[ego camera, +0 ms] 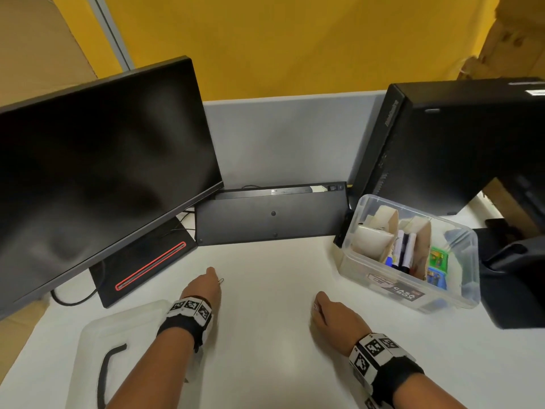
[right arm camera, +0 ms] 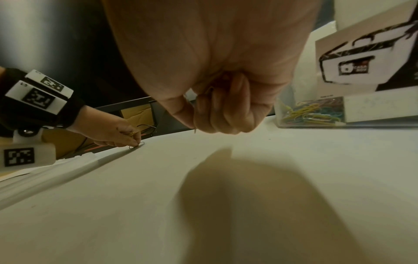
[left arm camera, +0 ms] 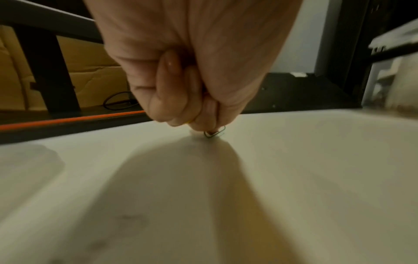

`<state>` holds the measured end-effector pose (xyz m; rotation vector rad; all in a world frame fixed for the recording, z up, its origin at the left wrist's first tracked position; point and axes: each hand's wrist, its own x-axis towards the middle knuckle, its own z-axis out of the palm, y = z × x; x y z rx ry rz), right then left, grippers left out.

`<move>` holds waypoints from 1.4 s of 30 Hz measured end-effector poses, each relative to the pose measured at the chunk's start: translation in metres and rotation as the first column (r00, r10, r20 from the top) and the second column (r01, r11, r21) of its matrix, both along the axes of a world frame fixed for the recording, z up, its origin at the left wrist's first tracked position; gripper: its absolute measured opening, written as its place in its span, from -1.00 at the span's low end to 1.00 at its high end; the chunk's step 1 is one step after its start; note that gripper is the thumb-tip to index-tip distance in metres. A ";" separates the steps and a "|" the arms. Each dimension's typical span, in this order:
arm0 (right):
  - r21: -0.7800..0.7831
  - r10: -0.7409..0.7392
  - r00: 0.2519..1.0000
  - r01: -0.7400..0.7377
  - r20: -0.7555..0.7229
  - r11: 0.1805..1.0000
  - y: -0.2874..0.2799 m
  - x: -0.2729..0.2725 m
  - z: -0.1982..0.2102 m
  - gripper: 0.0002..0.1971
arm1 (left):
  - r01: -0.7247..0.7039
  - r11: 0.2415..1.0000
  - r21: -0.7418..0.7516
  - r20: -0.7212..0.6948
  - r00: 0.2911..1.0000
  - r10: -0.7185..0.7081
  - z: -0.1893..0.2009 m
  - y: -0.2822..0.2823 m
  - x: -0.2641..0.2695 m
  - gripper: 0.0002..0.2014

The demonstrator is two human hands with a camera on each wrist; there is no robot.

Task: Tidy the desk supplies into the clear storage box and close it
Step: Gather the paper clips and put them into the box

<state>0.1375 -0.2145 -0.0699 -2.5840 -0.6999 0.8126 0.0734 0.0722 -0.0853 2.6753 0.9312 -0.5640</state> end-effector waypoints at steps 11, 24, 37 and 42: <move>0.209 -0.154 0.984 0.132 0.092 0.969 -0.039 0.046 0.088 -0.83 | 0.085 0.928 -0.363 0.407 0.910 0.076 0.028 -0.089 -0.009 -0.89; -0.423 -0.014 0.991 0.069 0.132 0.904 0.009 0.134 0.104 -0.60 | 0.100 0.925 -0.366 0.441 0.894 0.078 0.042 -0.104 -0.017 -0.87; 0.215 -0.253 0.945 0.209 0.205 0.954 -0.051 0.118 0.103 -0.76 | 0.129 0.942 -0.310 0.444 0.896 0.024 0.058 -0.118 -0.018 -0.87; 0.334 -0.400 0.752 0.251 0.523 0.909 -0.123 0.104 0.074 -0.74 | 0.291 0.943 -0.159 0.455 0.870 -0.192 0.084 -0.157 0.008 -0.89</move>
